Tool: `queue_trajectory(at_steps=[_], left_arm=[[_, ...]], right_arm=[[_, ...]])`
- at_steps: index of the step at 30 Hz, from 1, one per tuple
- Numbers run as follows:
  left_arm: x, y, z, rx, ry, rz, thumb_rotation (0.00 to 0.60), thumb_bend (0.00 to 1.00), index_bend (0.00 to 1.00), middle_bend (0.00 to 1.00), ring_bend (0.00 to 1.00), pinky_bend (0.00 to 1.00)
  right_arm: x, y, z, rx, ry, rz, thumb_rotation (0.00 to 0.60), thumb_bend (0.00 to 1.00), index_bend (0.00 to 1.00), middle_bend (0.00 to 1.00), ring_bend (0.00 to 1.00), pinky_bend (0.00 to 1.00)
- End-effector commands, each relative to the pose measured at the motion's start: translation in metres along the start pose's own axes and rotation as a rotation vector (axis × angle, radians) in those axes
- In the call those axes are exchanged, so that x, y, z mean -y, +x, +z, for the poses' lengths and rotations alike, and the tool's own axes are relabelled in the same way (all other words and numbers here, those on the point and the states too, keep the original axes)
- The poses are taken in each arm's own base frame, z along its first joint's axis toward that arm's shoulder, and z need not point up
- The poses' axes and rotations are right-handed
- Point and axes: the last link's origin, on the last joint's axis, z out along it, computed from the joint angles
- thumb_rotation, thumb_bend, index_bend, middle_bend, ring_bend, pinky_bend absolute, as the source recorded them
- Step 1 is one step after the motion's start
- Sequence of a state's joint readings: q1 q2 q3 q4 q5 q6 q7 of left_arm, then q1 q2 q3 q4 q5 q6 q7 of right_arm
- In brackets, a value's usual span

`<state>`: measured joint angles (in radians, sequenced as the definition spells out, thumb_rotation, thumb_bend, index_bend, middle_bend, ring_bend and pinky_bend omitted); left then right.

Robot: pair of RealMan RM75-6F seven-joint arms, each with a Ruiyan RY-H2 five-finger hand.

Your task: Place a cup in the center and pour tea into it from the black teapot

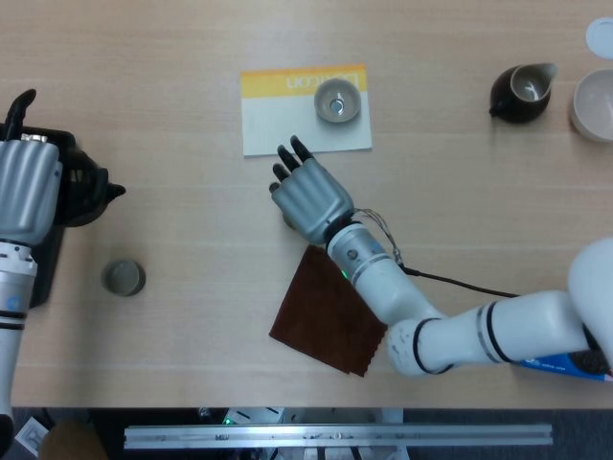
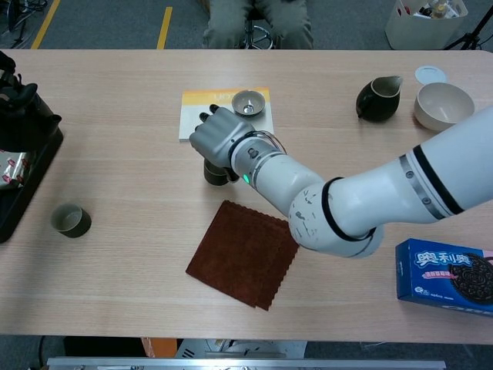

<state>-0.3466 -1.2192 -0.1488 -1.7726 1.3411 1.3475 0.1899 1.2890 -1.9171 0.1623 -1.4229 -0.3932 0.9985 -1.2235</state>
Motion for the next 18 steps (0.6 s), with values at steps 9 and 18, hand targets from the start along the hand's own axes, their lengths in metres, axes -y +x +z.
queue_trajectory(at_steps=[9,18], left_arm=[[0.01,0.002,-0.004,0.0,0.022,0.009,0.565,0.38,0.92,1.0,0.85,0.09],[0.014,0.001,-0.006,0.001,0.03,0.006,0.567,0.38,0.92,1.0,0.85,0.09]], right_arm=[[0.022,0.002,0.019,0.011,0.01,-0.024,0.6,0.24,0.44,0.21,0.03,0.05],[0.029,0.002,0.024,0.018,0.008,-0.047,0.6,0.24,0.44,0.21,0.03,0.03]])
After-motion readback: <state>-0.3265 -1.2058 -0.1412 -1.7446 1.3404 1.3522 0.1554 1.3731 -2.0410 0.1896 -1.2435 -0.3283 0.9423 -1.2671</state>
